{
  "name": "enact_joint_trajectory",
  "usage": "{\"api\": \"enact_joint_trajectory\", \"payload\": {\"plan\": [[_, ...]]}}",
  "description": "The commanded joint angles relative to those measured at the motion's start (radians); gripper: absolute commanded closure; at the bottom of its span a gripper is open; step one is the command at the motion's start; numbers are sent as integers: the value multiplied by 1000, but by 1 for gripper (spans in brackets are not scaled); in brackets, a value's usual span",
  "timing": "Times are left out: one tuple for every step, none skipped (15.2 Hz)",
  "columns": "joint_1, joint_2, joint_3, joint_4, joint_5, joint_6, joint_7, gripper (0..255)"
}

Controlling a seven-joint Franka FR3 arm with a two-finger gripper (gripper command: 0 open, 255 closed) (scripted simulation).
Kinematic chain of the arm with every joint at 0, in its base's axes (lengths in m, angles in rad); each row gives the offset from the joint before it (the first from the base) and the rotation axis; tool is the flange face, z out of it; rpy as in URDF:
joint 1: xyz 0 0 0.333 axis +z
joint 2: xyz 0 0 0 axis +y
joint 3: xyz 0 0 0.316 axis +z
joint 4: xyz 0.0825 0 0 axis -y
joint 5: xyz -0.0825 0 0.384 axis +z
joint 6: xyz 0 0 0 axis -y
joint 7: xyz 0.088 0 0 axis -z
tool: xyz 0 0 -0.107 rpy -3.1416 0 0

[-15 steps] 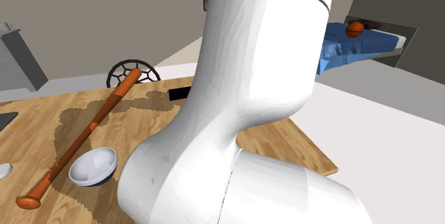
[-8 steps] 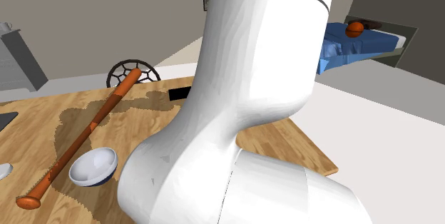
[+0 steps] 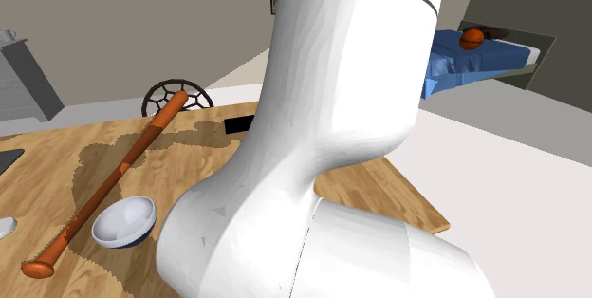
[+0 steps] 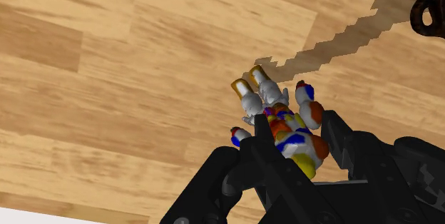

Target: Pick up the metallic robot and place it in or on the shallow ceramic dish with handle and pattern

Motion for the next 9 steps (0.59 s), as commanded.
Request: {"api": "enact_joint_trajectory", "payload": {"plan": [[-1, -11, 2, -1, 2, -10, -1, 255], [-3, -22, 3, -2, 4, -20, -2, 255], [-4, -33, 5, -3, 6, -30, -3, 255], [-6, -43, 7, -4, 8, -40, -3, 255], [-7, -54, 9, -4, 10, -50, -4, 255], [-8, -64, 10, -4, 12, -60, -5, 255], [-10, -75, 12, -4, 14, -71, -6, 255], [-11, -85, 13, -4, 16, -81, -7, 255], [-12, -95, 15, -4, 18, -91, -8, 255]]}}
